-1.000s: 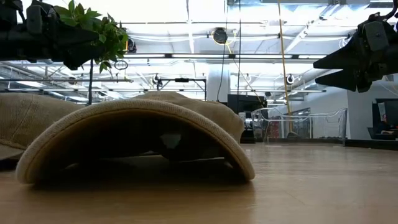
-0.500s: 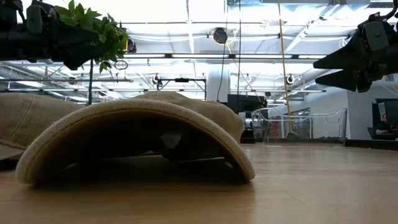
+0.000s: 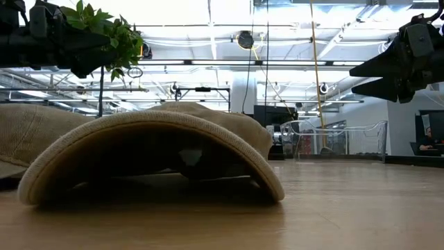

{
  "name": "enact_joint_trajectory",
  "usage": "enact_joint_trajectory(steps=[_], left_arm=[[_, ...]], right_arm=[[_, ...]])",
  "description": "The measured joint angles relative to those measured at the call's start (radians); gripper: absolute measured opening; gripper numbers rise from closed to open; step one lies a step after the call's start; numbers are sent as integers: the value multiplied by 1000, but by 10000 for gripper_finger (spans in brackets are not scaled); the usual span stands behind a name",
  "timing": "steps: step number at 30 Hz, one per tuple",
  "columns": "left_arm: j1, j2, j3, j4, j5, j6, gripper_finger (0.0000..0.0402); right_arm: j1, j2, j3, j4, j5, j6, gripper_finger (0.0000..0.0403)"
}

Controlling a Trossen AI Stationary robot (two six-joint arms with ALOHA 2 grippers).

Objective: Pick & Place hat

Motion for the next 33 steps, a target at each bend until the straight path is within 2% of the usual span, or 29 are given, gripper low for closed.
enact_joint_trajectory(steps=[33], left_arm=[[0,0,0,0,0,0,324]], right_arm=[[0,0,0,18,4,0,361]])
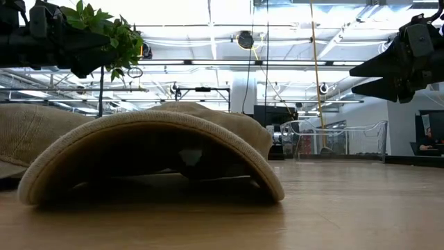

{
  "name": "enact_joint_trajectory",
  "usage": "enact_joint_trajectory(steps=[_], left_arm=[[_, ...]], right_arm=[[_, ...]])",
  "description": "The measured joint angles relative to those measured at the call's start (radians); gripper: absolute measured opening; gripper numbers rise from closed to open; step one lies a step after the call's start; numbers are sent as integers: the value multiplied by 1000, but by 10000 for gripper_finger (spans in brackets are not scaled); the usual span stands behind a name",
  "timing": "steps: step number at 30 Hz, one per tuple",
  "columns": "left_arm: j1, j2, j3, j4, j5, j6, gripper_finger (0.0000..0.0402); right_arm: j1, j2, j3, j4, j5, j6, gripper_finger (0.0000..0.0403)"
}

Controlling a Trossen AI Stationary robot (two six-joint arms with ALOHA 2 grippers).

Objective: Pick & Place hat

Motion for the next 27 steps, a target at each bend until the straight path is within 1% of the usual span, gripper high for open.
enact_joint_trajectory(steps=[3,4,5,7,10,11,14,16,18,22,24,27], left_arm=[[0,0,0,0,0,0,324],[0,0,0,0,0,0,324],[0,0,0,0,0,0,324],[0,0,0,0,0,0,324],[0,0,0,0,0,0,324],[0,0,0,0,0,0,324],[0,0,0,0,0,0,324],[0,0,0,0,0,0,324],[0,0,0,0,0,0,324],[0,0,0,0,0,0,324],[0,0,0,0,0,0,324],[0,0,0,0,0,0,324]], right_arm=[[0,0,0,40,-6,-23,361],[0,0,0,37,-26,-51,361],[0,0,0,34,-67,-80,361],[0,0,0,36,-206,-130,361],[0,0,0,53,-473,-178,361],[0,0,0,59,-546,-185,361],[0,0,0,110,-696,-187,361],[0,0,0,182,-742,-184,361],[0,0,0,286,-761,-165,361],[0,0,0,427,-764,-108,361],[0,-1,0,463,-763,-158,361],[0,0,0,468,-763,-217,361]])
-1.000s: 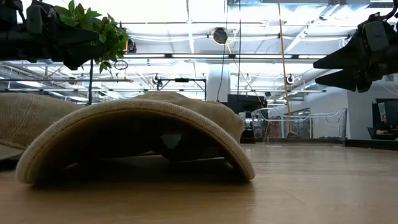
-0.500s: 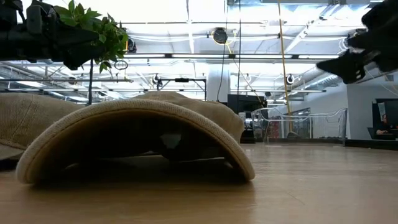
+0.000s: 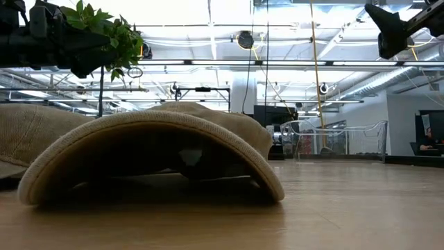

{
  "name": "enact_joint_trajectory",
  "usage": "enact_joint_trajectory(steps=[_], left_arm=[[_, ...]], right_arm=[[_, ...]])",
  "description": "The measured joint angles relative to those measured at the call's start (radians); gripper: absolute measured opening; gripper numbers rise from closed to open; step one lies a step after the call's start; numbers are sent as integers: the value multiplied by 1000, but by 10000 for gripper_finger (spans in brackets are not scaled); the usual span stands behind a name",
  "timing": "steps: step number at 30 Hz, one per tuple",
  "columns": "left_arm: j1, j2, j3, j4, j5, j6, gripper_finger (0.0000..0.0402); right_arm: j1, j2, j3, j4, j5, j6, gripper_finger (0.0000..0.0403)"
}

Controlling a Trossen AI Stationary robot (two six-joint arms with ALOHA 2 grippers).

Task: Pick & Place hat
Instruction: Put the left blue cap into the right transparent bin

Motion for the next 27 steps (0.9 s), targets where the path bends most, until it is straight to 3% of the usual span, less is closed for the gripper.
enact_joint_trajectory(steps=[5,15,23,27], left_arm=[[0,0,0,0,0,0,324],[0,0,0,0,0,0,324],[0,0,0,0,0,0,324],[0,0,0,0,0,0,324]], right_arm=[[0,1,0,-28,0,20,361],[0,0,0,80,-23,74,361],[0,10,0,77,189,-83,361],[0,9,0,74,212,-91,361]])
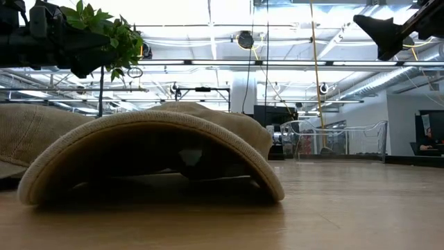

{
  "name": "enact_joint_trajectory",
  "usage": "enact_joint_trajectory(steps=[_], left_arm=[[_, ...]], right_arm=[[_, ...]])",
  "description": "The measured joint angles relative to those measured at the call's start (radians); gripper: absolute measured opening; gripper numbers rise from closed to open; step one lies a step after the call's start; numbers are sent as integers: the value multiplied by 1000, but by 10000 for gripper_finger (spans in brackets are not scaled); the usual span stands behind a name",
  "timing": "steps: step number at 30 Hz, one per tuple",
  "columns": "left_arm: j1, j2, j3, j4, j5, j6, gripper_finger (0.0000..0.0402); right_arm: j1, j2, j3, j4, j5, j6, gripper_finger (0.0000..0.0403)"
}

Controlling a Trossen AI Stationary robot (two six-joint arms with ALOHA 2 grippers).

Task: Pick & Place hat
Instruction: Put the left blue cap into the right transparent bin

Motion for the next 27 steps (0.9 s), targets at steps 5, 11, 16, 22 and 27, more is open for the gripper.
enact_joint_trajectory(steps=[5,11,16,22,27], left_arm=[[0,0,0,0,0,0,324],[0,0,0,17,0,0,324],[0,0,0,42,1,-54,324],[0,0,0,40,3,-106,324],[0,1,0,22,-88,-95,324]], right_arm=[[0,0,0,0,0,-30,361],[0,0,0,0,4,-133,361],[0,0,0,-1,4,-158,361],[0,0,0,-1,3,-157,361],[0,0,0,-1,1,-157,361]])
